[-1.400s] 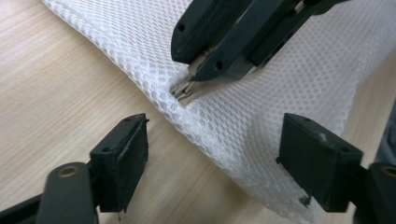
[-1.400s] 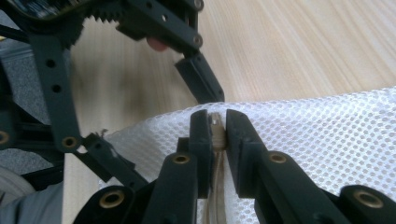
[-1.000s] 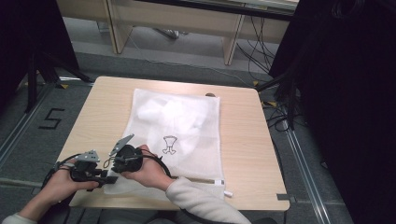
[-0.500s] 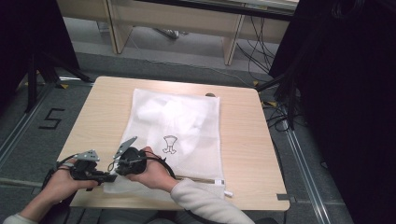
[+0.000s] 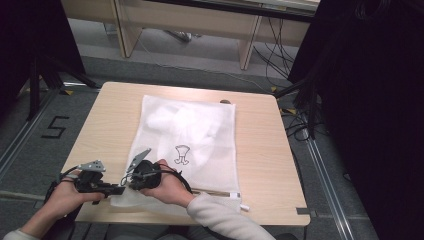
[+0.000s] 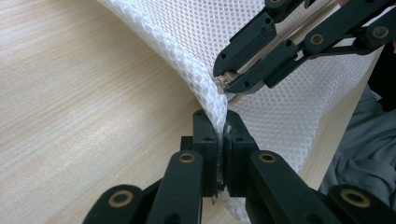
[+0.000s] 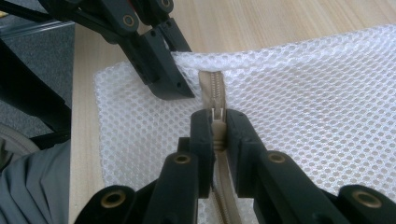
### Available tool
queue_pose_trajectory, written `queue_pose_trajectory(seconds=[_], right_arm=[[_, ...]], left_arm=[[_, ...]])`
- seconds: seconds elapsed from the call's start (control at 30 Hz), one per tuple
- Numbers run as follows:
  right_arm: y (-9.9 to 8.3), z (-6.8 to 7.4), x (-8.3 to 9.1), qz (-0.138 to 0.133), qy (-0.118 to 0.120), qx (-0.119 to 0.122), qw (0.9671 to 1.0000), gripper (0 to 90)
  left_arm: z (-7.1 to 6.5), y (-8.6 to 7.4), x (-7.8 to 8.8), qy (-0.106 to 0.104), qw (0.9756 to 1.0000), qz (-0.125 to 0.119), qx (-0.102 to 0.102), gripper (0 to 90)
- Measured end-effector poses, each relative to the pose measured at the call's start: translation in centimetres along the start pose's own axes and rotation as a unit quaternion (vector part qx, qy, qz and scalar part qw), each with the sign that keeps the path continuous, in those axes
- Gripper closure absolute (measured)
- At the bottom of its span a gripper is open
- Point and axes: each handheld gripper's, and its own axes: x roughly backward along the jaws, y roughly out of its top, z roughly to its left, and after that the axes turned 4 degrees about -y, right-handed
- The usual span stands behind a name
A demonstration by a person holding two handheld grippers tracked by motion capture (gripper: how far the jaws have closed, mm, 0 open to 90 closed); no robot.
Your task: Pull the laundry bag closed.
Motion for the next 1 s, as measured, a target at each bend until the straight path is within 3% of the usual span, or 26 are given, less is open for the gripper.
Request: queue_pose_trajectory(seconds=[0.13, 0.23, 0.53, 0.57, 0.77, 0.87, 0.93, 1.0], right_arm=[[-0.1, 0.1, -0.1, -0.001, 0.009, -0.011, 0.9999, 82.3], [-0.2, 0.1, -0.1, 0.004, 0.005, -0.002, 1.0000, 82.3], [-0.7, -0.1, -0.1, 0.008, 0.012, -0.012, 0.9998, 82.3], [-0.7, -0.1, 0.0, 0.011, 0.008, -0.011, 0.9998, 82.4], [-0.7, 0.0, 0.2, 0.008, 0.009, -0.008, 0.9999, 82.4], [-1.0, 0.0, 0.2, 0.013, 0.009, -0.009, 0.9998, 82.4], [-1.3, -0.1, 0.3, 0.018, 0.006, -0.008, 0.9998, 82.4], [-1.5, -0.2, 0.3, 0.015, 0.013, -0.010, 0.9997, 82.4]], left_arm=[[0.0, 0.0, 0.0, 0.004, 1.0000, -0.002, 0.001, 85.1], [0.0, 0.0, 0.0, 0.005, 1.0000, -0.003, 0.000, 85.1], [-0.1, 0.1, 0.2, 0.003, 0.9999, -0.010, 0.000, 85.1], [-0.1, 0.0, 0.0, 0.007, 0.9998, -0.021, 0.001, 85.1], [-0.1, 0.1, 0.2, -0.001, 0.9999, -0.012, 0.001, 85.1], [-0.2, 0.0, 0.2, -0.001, 0.9995, -0.032, 0.005, 85.1], [-0.2, 0.1, 0.3, -0.008, 0.9997, -0.024, 0.005, 85.1], [-0.2, 0.0, 0.2, -0.002, 0.9993, -0.035, 0.009, 85.1]])
